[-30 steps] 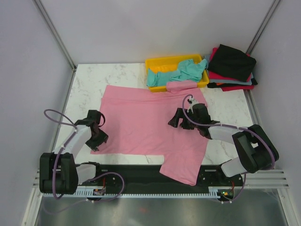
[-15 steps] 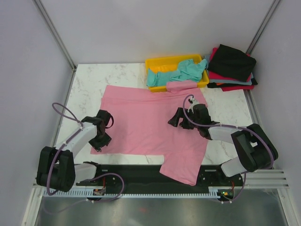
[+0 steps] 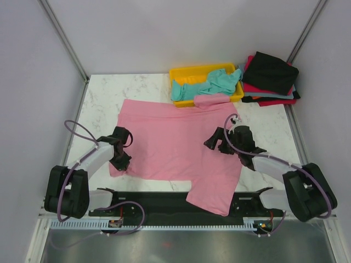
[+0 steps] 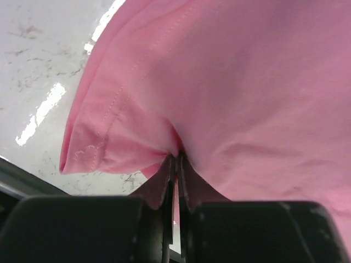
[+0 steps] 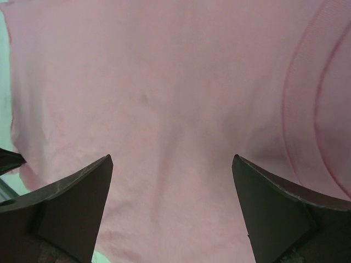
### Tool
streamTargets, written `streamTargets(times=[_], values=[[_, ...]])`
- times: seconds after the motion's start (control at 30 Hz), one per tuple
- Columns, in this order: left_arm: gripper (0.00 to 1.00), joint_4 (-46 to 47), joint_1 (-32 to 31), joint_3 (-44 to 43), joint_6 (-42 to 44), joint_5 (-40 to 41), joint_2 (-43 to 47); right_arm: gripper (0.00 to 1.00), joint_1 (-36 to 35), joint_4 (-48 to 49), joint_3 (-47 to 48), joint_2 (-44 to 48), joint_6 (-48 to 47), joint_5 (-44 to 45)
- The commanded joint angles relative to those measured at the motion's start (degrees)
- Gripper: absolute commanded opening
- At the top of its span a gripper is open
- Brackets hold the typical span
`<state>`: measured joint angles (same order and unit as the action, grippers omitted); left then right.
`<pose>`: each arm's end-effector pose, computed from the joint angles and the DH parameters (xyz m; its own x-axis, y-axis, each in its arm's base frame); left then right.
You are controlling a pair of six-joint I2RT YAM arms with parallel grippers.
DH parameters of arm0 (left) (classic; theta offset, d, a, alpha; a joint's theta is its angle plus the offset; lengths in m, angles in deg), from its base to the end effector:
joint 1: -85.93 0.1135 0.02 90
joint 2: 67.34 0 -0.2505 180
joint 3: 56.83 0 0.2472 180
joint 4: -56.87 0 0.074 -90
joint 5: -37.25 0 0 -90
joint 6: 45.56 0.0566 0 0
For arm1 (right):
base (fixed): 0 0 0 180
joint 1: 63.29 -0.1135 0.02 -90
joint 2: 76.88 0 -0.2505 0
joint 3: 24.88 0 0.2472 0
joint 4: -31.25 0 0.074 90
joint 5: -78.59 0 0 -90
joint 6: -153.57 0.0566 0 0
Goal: Fold and stack the t-shirts
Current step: Fold the tshirt
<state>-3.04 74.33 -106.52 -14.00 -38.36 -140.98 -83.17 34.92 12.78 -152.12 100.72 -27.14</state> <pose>0.1881 -0.0243 0.1254 -0.6535 -0.7084 -0.2665 -0.7416 0.6698 0.0382 0.2381 0.1024 0.1333 -0.7436 0.3492 -0.5702 -0.1127 0.7751 0.6217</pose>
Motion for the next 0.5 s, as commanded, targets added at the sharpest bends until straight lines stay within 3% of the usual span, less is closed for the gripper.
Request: streamTargets(times=[0.0, 0.07, 0.2, 0.4, 0.47], values=[[0.04, 11.5, 0.3, 3.1, 3.4, -1.4, -3.5, 0.98, -3.0, -14.9, 0.7, 8.1, 1.3, 8.4], [0.02, 12.7, 0.5, 2.1, 5.9, -0.9, -2.9, 0.98, -8.5, -25.6, 2.9, 13.5, 2.7, 15.3], [0.02, 14.0, 1.6, -0.8, 9.3, 0.2, -2.7, 0.98, -15.8, -37.4, 3.8, 21.4, 7.4, 24.4], [0.02, 20.9, 7.0, -8.8, 16.9, -5.4, -12.2, 0.98, -16.6, -38.9, 2.0, 23.7, 8.7, 28.2], [0.08, 24.5, 9.7, -10.9, 18.2, -12.6, -17.2, 0.98, -16.6, -37.8, 3.8, 20.2, 7.0, 28.4]])
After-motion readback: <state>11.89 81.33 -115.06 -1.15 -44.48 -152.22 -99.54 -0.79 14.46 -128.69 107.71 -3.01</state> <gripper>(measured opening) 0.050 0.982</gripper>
